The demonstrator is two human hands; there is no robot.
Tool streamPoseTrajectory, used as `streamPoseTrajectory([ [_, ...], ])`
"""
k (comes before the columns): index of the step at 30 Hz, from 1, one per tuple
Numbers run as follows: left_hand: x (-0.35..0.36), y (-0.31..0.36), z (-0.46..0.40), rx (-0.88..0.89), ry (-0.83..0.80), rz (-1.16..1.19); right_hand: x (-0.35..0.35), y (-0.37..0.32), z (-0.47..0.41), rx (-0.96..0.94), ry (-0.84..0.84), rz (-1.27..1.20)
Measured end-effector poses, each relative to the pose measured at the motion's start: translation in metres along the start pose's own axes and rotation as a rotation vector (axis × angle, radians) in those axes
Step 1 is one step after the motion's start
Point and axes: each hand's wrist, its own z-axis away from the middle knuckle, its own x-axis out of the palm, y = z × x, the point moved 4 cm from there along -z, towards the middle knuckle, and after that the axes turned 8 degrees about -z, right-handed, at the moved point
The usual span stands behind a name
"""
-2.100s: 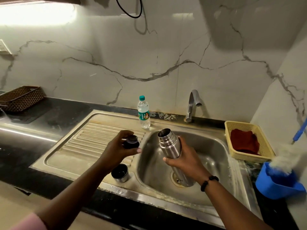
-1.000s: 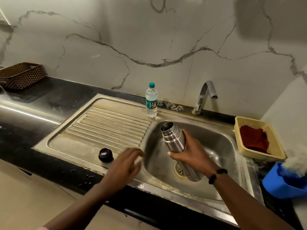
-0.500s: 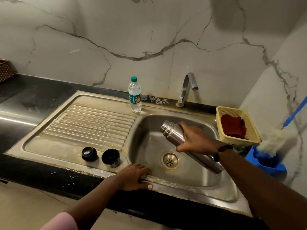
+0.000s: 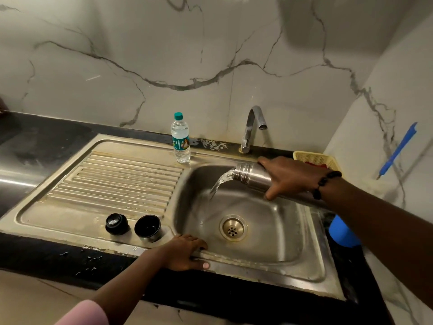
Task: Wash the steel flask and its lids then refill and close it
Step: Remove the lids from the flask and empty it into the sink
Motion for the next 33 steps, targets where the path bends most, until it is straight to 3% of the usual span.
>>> streamPoseTrajectory([
  [5, -0.004, 0.000, -0.001, -0.049, 0.002, 0.041, -0.022, 0.003, 0.004, 0.027, -0.044, 0.200],
  [7, -0.009, 0.002, -0.002, -0.062, 0.087, 0.152, -0.030, 0.005, 0.006, 0.031, -0.053, 0.239],
  [13, -0.058, 0.031, -0.007, -0.076, 0.548, 0.794, -0.038, 0.005, 0.011, 0.047, -0.058, 0.219],
  [20, -0.129, 0.103, -0.021, 0.005, 0.474, 1.828, -0.038, -0.011, 0.009, 0.068, -0.031, 0.216],
  [25, -0.155, 0.124, -0.028, 0.004, 0.539, 2.091, -0.039, -0.023, 0.004, 0.042, -0.011, 0.278],
  [33, -0.160, 0.126, -0.033, -0.019, 0.672, 2.269, -0.044, -0.034, -0.002, 0.012, -0.051, 0.348],
])
